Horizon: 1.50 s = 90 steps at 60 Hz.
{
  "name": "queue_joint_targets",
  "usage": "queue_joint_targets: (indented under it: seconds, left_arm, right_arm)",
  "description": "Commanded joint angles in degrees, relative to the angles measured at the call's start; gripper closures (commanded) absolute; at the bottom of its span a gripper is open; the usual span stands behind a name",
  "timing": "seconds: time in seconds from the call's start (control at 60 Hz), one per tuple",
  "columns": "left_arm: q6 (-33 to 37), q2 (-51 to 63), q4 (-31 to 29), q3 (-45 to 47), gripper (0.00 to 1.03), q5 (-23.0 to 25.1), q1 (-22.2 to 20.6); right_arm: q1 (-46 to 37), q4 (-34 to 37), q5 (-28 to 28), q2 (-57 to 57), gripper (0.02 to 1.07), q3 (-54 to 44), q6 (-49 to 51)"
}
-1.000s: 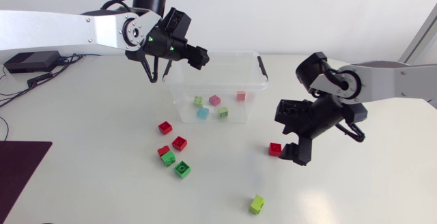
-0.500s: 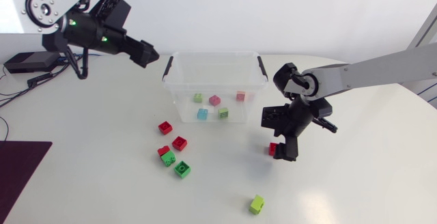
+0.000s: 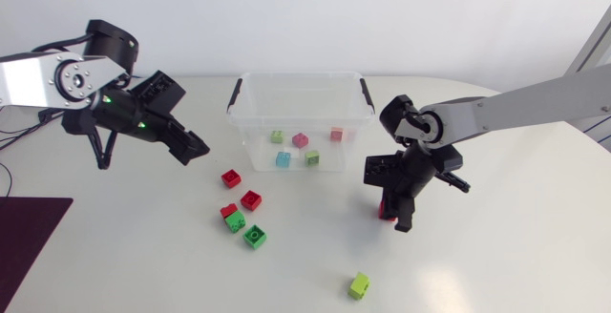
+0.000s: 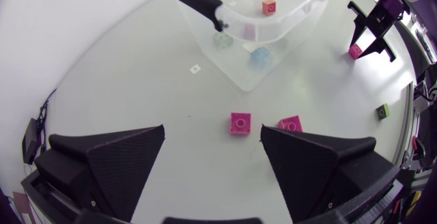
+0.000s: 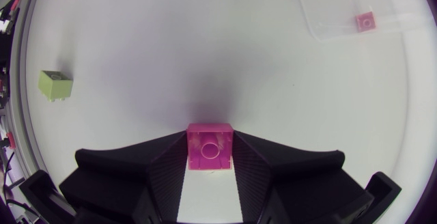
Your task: Pick up the duplo bricks and place them in the container
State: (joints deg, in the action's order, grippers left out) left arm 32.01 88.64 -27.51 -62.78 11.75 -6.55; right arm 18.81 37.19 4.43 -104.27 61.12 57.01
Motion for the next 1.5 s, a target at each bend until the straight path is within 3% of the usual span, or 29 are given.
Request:
queue_joint_targets:
  seconds: [0.0,0.35,0.517,0.65,0.733,0.85,0.95,1.067,1.183,1.483]
  left_arm:
    - [0.3,3.2,-0.3,2.4,0.05,0.5,-1.9]
    - [-0.6,12.6,2.2,2.3,0.07,-0.7,-3.4]
    - [-0.8,16.3,5.4,1.5,0.08,-0.8,-3.4]
    - [-0.8,20.0,6.2,-0.8,0.13,-1.1,-4.0]
    - [-0.7,21.2,6.2,-3.0,0.22,-1.2,-4.4]
    - [-0.5,22.5,6.1,-4.4,0.23,-1.6,-4.5]
    - [-0.4,24.2,6.0,-5.9,0.44,-1.6,-5.0]
    - [-0.2,25.2,5.9,-6.4,0.57,-1.6,-5.3]
    - [-0.2,25.4,5.9,-6.2,0.81,-1.6,-5.8]
    - [1.7,16.3,2.0,-3.1,0.85,-1.6,-4.5]
  right_arm:
    - [0.3,0.9,0.1,3.6,0.81,-2.7,-0.7]
    - [0.3,11.6,3.6,21.0,0.81,1.8,-4.0]
    - [0.1,14.1,6.6,23.4,0.81,7.5,-6.7]
    - [1.0,14.4,8.8,23.9,0.81,12.5,-9.9]
    - [2.1,14.3,9.1,23.1,0.81,15.1,-11.4]
    - [2.9,13.9,9.4,21.9,0.81,17.1,-12.7]
    - [3.3,11.1,10.4,19.9,0.81,20.4,-15.8]
    - [3.3,6.8,10.7,17.1,0.81,23.5,-19.6]
    - [3.3,2.1,10.7,12.8,0.81,27.3,-23.5]
    - [3.5,-4.9,9.9,0.7,0.80,33.6,-29.1]
